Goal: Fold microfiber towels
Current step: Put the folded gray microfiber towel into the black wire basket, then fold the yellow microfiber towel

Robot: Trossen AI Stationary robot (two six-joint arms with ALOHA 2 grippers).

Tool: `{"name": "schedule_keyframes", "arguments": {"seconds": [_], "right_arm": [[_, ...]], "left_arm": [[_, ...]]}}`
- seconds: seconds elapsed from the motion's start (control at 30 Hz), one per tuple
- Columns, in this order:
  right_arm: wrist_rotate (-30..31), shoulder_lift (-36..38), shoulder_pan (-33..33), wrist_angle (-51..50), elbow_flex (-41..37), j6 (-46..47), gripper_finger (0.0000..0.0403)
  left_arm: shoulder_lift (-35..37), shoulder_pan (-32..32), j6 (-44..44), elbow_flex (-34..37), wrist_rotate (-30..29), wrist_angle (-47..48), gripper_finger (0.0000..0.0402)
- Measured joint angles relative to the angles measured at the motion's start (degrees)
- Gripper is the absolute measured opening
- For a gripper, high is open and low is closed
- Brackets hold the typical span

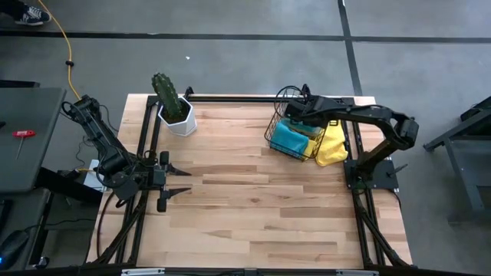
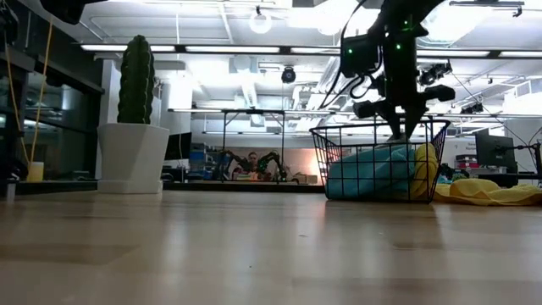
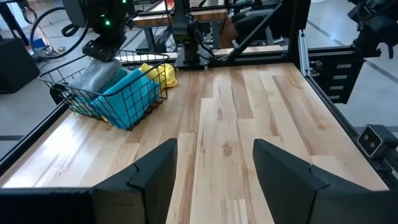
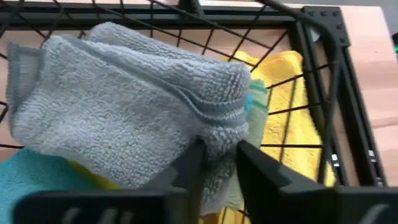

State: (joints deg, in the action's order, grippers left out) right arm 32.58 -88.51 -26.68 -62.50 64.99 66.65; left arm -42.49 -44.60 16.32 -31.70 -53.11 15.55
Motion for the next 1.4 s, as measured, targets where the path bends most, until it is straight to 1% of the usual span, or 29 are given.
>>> {"name": "schedule_keyframes", "arguments": {"seconds": [0.1,0.2,0.3,0.37,0.47,0.57,0.7,0.8,0.87,0.93,1.03,1.13,1.2,1.33,1.37,1.4], "right_arm": [[0.6,0.0,0.0,-1.8,1.2,-0.1,0.0112],[2.2,0.2,0.1,-6.3,4.0,-1.5,0.0156],[4.0,1.7,1.7,-11.4,7.6,-5.3,0.0187],[4.1,3.6,4.7,-13.8,9.2,-8.7,0.0198],[3.7,7.6,12.6,-14.0,8.9,-12.5,0.0205],[3.5,11.8,23.9,-13.8,6.9,-10.7,0.0206],[2.5,14.8,40.6,-12.3,3.1,-1.2,0.0206],[-0.9,14.2,51.4,-11.1,0.3,5.1,0.0206],[-4.2,12.5,56.9,-10.2,-1.6,9.6,0.0206],[-8.3,10.1,60.9,-10.5,-3.5,14.5,0.0206],[-13.6,5.0,64.3,-11.9,-6.1,20.2,0.0198],[-14.5,-1.0,64.5,-16.2,-8.1,26.5,0.017],[-14.3,-4.9,63.4,-18.0,-9.1,31.5,0.0137],[-13.1,-11.7,60.9,-18.5,-11.4,39.6,0.0032],[-12.2,-13.1,60.5,-17.7,-11.9,40.6,0.0017],[-10.9,-14.4,60.2,-16.5,-12.4,41.8,0.0012]], "left_arm": [[0.0,0.0,0.0,0.0,0.0,0.0,0.02],[0.0,0.0,0.0,0.0,0.0,0.0,0.02],[0.0,0.0,0.0,0.0,0.0,0.0,0.02],[0.0,0.0,0.0,0.0,0.0,0.1,0.02],[0.0,0.0,-0.4,0.0,0.0,0.1,0.02],[0.0,0.0,-0.4,0.0,0.0,0.1,0.02],[0.0,0.0,0.0,0.0,0.0,0.1,0.02],[0.0,0.0,0.0,0.0,0.0,0.1,0.02],[0.0,0.0,0.1,0.0,0.0,0.1,0.02],[0.0,0.0,0.1,0.0,0.0,0.1,0.02],[0.0,0.0,0.0,0.0,0.0,0.1,0.02],[0.0,0.0,0.0,0.0,-0.1,0.1,0.02],[0.0,0.0,0.0,0.0,-0.2,0.1,0.02],[0.0,0.0,0.0,0.0,-0.2,0.1,0.02],[0.0,0.0,0.0,0.0,-0.1,0.1,0.02],[0.0,0.0,0.0,0.0,-0.1,0.1,0.02]]}}
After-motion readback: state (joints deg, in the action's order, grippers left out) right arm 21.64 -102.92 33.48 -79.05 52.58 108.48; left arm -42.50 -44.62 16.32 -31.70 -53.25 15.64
